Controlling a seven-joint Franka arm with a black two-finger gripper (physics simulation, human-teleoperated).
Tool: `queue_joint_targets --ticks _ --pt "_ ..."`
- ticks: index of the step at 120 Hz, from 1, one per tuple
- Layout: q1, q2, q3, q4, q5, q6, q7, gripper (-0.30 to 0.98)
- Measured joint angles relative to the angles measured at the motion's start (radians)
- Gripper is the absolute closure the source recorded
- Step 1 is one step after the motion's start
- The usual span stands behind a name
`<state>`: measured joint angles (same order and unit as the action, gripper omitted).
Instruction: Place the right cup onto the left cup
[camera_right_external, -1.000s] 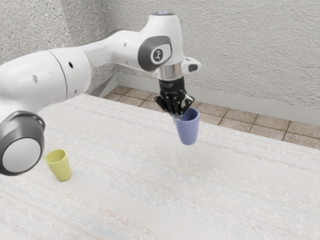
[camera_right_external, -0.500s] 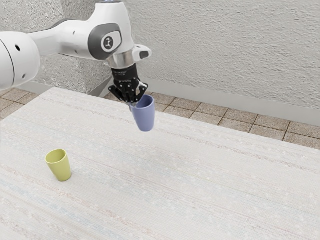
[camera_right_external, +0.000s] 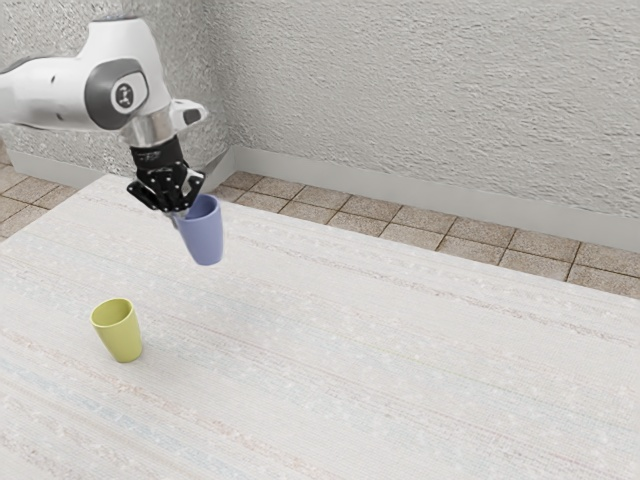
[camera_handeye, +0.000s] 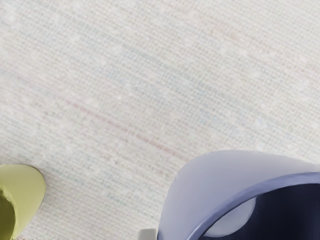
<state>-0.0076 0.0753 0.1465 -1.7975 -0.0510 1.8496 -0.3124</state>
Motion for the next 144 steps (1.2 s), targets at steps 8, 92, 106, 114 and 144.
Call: queue_joint_targets --ticks 8,92,106,114,144 --pt "0.021 -0.024 0.000 -0.031 0.008 0.012 0.001 0.79" --pt "0.276 -0.203 -0.037 -0.275 0.038 0.071 0.004 0.79" --pt "0.309 -0.217 -0.059 -0.291 0.038 0.078 0.005 0.79" --pt "0.320 -0.218 -0.062 -0.294 0.038 0.082 0.005 0.79" --pt "0.378 -0.218 -0.076 -0.312 0.038 0.088 0.005 0.79"
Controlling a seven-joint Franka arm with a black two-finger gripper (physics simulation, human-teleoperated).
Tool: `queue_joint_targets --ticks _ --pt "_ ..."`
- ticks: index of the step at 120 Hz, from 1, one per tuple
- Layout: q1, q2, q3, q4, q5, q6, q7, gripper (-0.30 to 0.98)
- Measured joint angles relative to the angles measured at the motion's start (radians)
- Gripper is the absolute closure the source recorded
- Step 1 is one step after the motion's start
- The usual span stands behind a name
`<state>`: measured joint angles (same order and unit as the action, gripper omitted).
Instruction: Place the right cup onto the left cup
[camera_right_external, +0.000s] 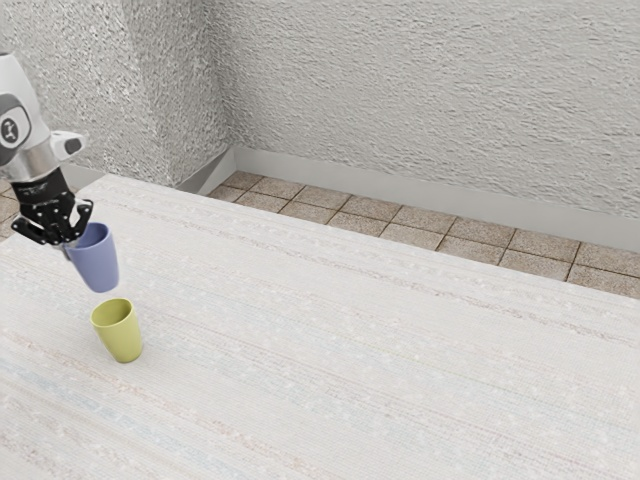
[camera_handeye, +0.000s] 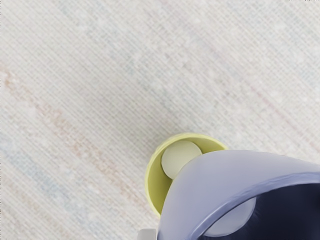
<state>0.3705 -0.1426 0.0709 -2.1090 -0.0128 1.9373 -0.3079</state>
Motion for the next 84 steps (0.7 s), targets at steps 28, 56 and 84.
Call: queue_joint_targets --ticks 28,56,84 --pt "0.004 0.005 0.000 -0.031 0.000 0.023 -0.001 0.79" --pt "0.004 -0.004 -0.002 -0.074 0.000 0.043 -0.004 0.79" --pt "0.012 -0.022 -0.003 -0.101 0.000 0.062 -0.008 0.79"
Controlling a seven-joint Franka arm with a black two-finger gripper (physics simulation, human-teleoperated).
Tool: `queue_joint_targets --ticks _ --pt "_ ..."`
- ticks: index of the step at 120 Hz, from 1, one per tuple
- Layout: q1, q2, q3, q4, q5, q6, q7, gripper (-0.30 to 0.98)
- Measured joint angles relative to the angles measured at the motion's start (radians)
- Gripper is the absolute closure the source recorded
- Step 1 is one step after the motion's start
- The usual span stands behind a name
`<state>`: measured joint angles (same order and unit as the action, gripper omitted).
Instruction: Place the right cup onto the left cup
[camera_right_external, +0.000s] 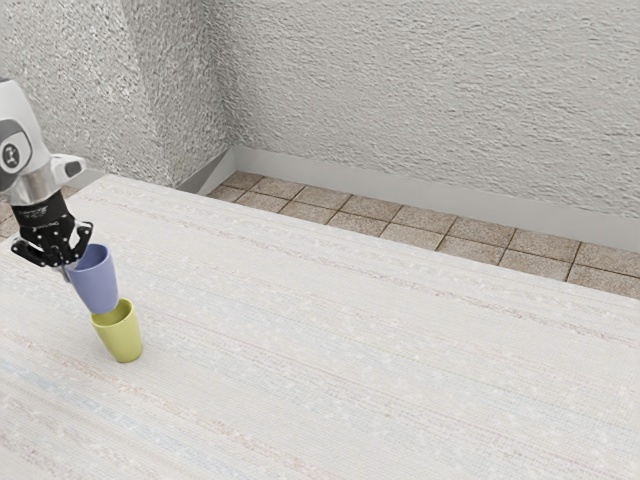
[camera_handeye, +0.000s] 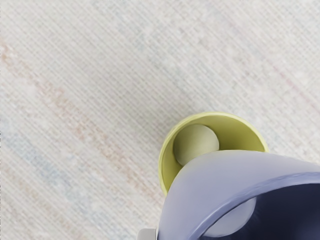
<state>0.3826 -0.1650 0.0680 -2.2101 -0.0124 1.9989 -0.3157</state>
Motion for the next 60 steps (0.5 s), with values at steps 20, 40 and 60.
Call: queue_joint_targets --ticks 20,40,60 --pt "0.011 0.003 -0.005 -0.001 0.000 0.006 -0.002 0.79" --pt "0.033 0.004 -0.019 0.000 0.000 0.009 -0.003 0.79" --pt "0.036 0.014 -0.032 0.008 -0.002 0.010 -0.004 0.79"
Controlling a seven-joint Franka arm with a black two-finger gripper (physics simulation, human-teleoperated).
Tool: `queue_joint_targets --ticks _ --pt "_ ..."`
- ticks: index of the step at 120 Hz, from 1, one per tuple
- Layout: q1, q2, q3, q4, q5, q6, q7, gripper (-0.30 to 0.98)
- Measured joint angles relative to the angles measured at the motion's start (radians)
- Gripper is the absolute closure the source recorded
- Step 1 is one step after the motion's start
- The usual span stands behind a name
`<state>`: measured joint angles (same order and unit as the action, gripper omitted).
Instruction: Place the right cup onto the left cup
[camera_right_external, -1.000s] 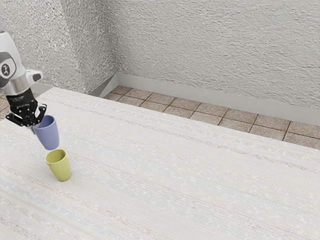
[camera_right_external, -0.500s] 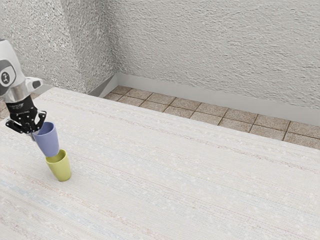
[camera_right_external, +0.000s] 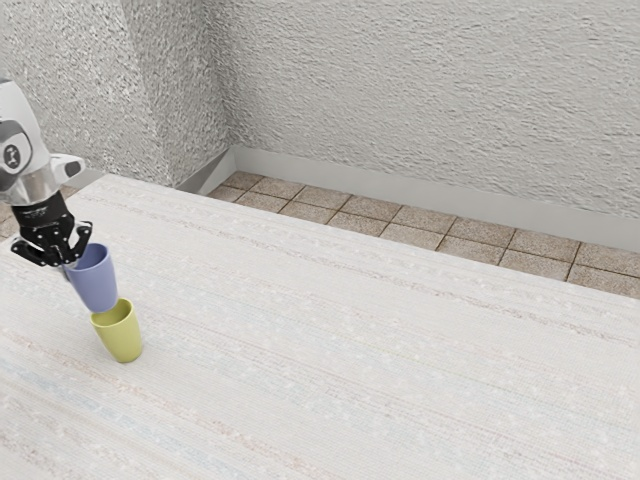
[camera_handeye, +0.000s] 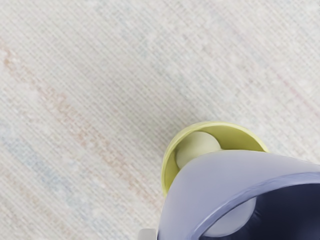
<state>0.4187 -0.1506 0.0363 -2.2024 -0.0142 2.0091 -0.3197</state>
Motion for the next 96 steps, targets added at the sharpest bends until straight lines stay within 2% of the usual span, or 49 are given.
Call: queue_joint_targets --ticks 96 --pt "0.011 0.042 -0.012 0.011 -0.001 0.015 -0.003 0.79"
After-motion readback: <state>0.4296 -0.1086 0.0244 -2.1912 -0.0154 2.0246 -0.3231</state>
